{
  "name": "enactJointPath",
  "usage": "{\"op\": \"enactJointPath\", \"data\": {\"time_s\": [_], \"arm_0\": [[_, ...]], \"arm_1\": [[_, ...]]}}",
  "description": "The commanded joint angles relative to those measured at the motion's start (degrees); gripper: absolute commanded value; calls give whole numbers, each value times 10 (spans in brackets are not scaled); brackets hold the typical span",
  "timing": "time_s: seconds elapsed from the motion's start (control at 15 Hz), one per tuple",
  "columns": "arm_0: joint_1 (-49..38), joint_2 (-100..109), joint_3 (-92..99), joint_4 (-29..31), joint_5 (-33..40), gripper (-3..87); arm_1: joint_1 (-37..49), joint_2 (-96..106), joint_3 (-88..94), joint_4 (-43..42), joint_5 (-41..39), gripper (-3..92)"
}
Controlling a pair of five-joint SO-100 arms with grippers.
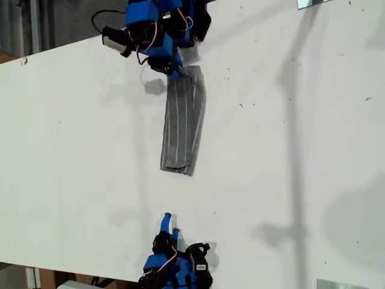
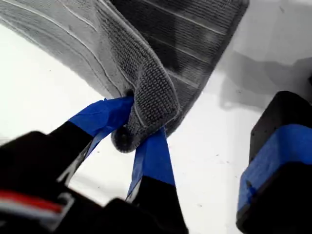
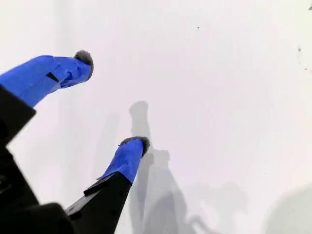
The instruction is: Grasp corners of a square towel and fold twice.
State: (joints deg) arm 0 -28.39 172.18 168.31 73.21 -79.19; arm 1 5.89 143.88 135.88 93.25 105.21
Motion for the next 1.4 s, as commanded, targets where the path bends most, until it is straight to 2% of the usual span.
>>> {"op": "enactJointPath", "data": {"time_s": [0.0, 0.07, 0.27, 0.33, 0.47, 0.6, 0.8, 0.87, 0.93, 1.07, 1.33], "arm_0": [[-13, 1, 1, -9, -4, 289], [-13, 1, 4, -11, -4, 289], [-13, 1, 18, -23, -2, 289], [-13, 1, 18, -23, -1, 289], [-10, 7, 16, -18, -3, 289], [-10, 20, 11, -9, 3, 289], [-5, 25, 0, 0, 16, 289], [5, 25, -1, 1, 16, 289], [21, 25, -1, 2, 12, 289], [46, 28, -1, 6, 5, 288], [63, 82, 6, 28, -11, 286]], "arm_1": [[40, 3, -43, 18, -8, -1], [49, -2, -69, 33, -11, -1], [74, -105, -202, 49, -91, -1], [61, -141, -218, 40, -83, -1], [45, -122, -112, -11, -43, -1], [25, -91, -25, -14, 18, -1], [-21, -168, -15, -35, 98, -1], [-34, -158, 0, -48, 121, 32], [-44, -130, 19, -61, 138, 120], [-46, -66, 62, -82, 147, 240], [-25, 33, 33, -25, 112, 301]]}}
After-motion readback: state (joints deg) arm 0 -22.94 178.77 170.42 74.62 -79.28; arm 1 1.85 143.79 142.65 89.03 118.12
